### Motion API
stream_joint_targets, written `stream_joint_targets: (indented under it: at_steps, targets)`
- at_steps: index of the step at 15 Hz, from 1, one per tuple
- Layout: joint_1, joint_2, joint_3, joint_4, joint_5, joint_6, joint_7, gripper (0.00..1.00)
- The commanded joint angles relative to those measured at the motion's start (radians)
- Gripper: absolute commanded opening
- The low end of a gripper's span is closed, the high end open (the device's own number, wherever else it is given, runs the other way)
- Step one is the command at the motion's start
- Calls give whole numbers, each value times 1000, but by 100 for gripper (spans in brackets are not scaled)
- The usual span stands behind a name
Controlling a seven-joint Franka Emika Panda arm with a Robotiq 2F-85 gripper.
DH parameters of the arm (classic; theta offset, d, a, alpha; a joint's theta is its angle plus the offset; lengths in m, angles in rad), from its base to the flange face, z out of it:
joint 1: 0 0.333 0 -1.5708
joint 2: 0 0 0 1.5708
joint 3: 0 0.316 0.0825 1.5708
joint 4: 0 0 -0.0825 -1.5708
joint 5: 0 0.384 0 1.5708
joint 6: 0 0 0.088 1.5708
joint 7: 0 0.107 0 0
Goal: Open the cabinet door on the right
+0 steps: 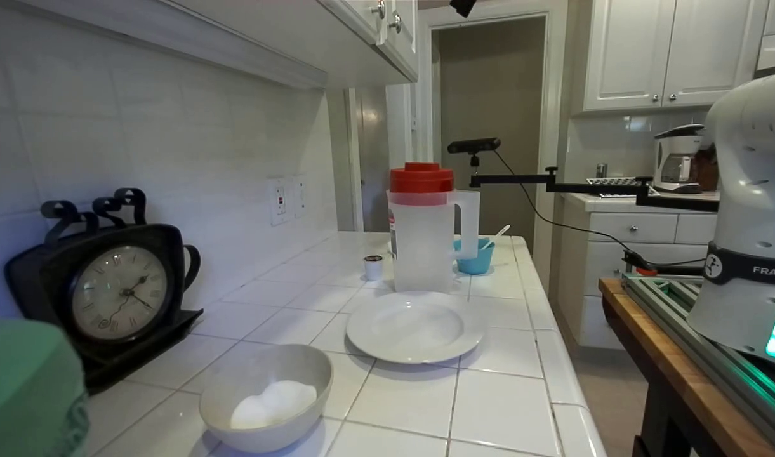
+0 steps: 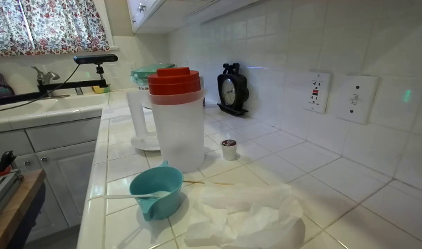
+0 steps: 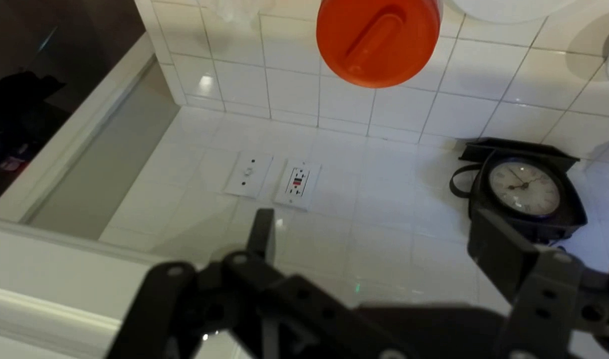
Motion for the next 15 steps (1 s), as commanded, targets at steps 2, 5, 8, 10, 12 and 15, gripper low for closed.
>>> stream_joint_targets:
  at_steps: [2,5,8,10,12,15]
  targets:
    - [-38,-4,34,31,-55,62,57,100]
    - [-67,-4,53,43,-88,85,87,100]
    - [-123,-11,90,52,-140,108,155,100]
    - [-146,-16,111,62,-159,92,192,100]
    - [-117,-10,91,56,-141,97,168,100]
    - [-139,-13,109,60,-154,96,202,100]
